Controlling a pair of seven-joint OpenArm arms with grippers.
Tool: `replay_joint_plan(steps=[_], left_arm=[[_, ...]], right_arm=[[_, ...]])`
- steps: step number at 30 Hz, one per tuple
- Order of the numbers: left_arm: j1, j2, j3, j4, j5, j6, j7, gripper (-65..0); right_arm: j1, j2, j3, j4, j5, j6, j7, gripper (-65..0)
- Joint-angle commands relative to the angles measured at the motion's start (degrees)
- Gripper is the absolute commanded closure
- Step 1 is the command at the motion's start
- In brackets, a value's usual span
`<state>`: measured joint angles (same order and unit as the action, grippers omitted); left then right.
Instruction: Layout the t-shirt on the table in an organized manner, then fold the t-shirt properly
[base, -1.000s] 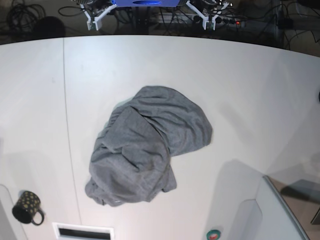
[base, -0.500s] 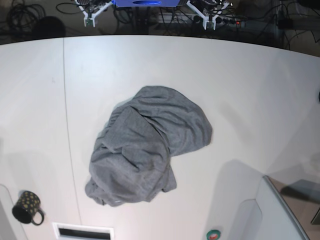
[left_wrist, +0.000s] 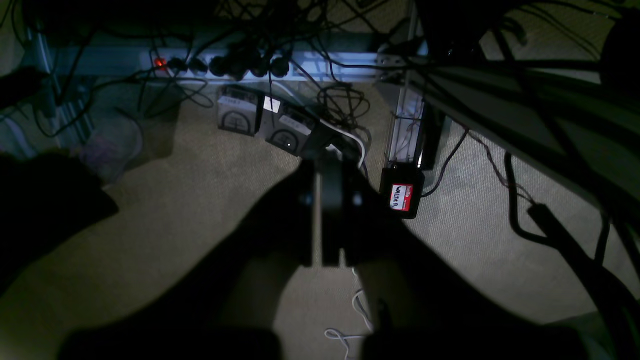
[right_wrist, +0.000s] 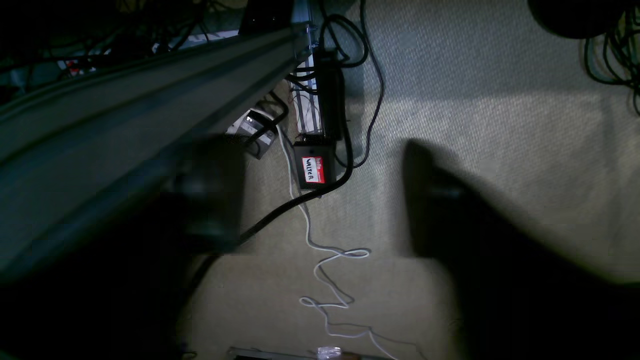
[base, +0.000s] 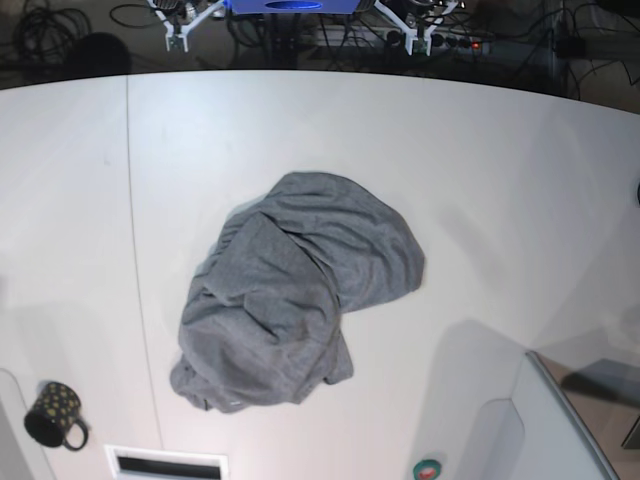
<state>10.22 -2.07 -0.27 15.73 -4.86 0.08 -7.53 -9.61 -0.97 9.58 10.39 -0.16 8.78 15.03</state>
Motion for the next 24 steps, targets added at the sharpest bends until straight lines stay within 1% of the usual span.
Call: replay_joint_plan(steps=[1, 2, 3, 4, 6, 7, 8, 11, 12, 13, 14, 15, 16, 17, 18, 19, 20, 21, 22, 23, 24], left_arm=[[0.38, 0.0, 0.14, -0.03, -0.37, 0.23, -0.43, -3.1], [0.38, 0.0, 0.14, -0.03, -0.37, 0.23, -0.43, -3.5], [0.38, 0.0, 0.14, -0.03, -0.37, 0.23, -0.51, -3.5], [0.38, 0.0, 0.14, -0.03, -0.37, 0.23, -0.51, -3.5], [0.38, 0.0, 0.14, -0.03, -0.37, 0.23, -0.51, -3.9], [0.38, 0.0, 0.14, -0.03, -0.19, 0.23, -0.25, -6.1], [0.38, 0.0, 0.14, -0.03, -0.1, 0.23, -0.16, -9.5], [0.38, 0.0, 0.23, -0.03, 0.07, 0.23, -0.16, -25.0], [0.46, 0.0, 0.23, -0.03, 0.07, 0.23, -0.34, -29.1], [0.55, 0.0, 0.23, -0.03, 0.07, 0.23, -0.43, -31.1], [0.9, 0.0, 0.23, -0.03, 0.07, 0.23, -0.43, -30.9], [1.08, 0.0, 0.23, 0.05, -0.02, 0.23, -0.43, -29.3], [1.08, 0.0, 0.23, 0.14, -0.19, 0.23, -0.43, -26.0], [1.08, 0.0, 0.23, 0.14, -0.28, 0.23, -0.43, -20.6], [1.08, 0.0, 0.14, 0.05, -0.37, 0.23, -0.43, -13.0], [1.08, 0.0, -0.12, 0.05, -0.37, 0.23, -0.43, -3.8], [1.08, 0.0, -0.39, -0.03, -0.37, 0.23, -0.43, 0.0], [1.17, 0.0, -0.47, -0.03, -0.37, 0.23, -0.43, 0.0], [1.17, 0.0, -0.47, -0.03, -0.37, 0.23, -0.43, 0.0], [1.17, 0.0, -0.47, -0.03, -0.37, 0.23, -0.43, 0.0], [1.17, 0.0, -0.47, -0.03, -0.37, 0.23, -0.43, 0.0]], right_arm=[[-0.37, 0.05, -0.05, 0.02, -0.06, 0.06, 0.31, -16.5], [-0.37, 0.05, -0.05, 0.02, -0.06, 0.06, 0.23, -6.9], [-0.37, 0.05, -0.13, 0.02, -0.06, 0.06, 0.23, 0.0], [-0.37, 0.05, -0.13, 0.02, -0.06, 0.06, 0.23, 0.0], [-0.46, 0.05, -0.13, 0.02, -0.06, 0.06, 0.23, -5.3], [-0.46, 0.14, -0.13, 0.02, -0.06, 0.06, 0.23, -7.5], [-0.46, 0.49, -0.05, 0.02, -0.06, 0.06, 0.23, -8.7], [-0.46, 0.66, -0.05, 0.02, -0.06, 0.06, 0.23, -8.6], [-0.46, 0.66, -0.05, 0.02, -0.06, 0.06, 0.23, -8.6], [-0.46, 0.66, -0.05, 0.02, -0.06, 0.06, 0.23, -8.6], [-0.55, 0.66, 0.13, 0.02, -0.06, 0.06, 0.23, -8.6], [-0.55, 0.66, 0.31, 0.02, 0.12, 0.06, 0.23, -8.6], [-0.55, 0.66, 0.31, 0.02, 0.12, 0.06, 0.23, -8.6], [-0.55, 0.66, 0.31, 0.02, 0.12, 0.06, 0.23, -8.6], [-0.72, 0.66, 0.39, 0.02, 0.21, 0.06, 0.23, -8.6], [-1.16, 0.66, 0.39, 0.29, 0.21, 0.06, 0.23, -8.4], [-1.43, 0.66, 0.39, 0.46, 0.21, -0.03, 0.23, -8.3], [-1.69, 0.75, 0.39, 0.46, 0.21, -0.03, 0.23, -7.4], [-1.78, 0.75, 0.39, 0.46, 0.21, -0.12, 0.23, -4.5], [-1.95, 0.75, 0.39, 0.46, 0.21, -0.12, 0.23, -0.3], [-2.13, 0.75, 0.39, 0.55, 0.21, -0.12, 0.23, 0.0]])
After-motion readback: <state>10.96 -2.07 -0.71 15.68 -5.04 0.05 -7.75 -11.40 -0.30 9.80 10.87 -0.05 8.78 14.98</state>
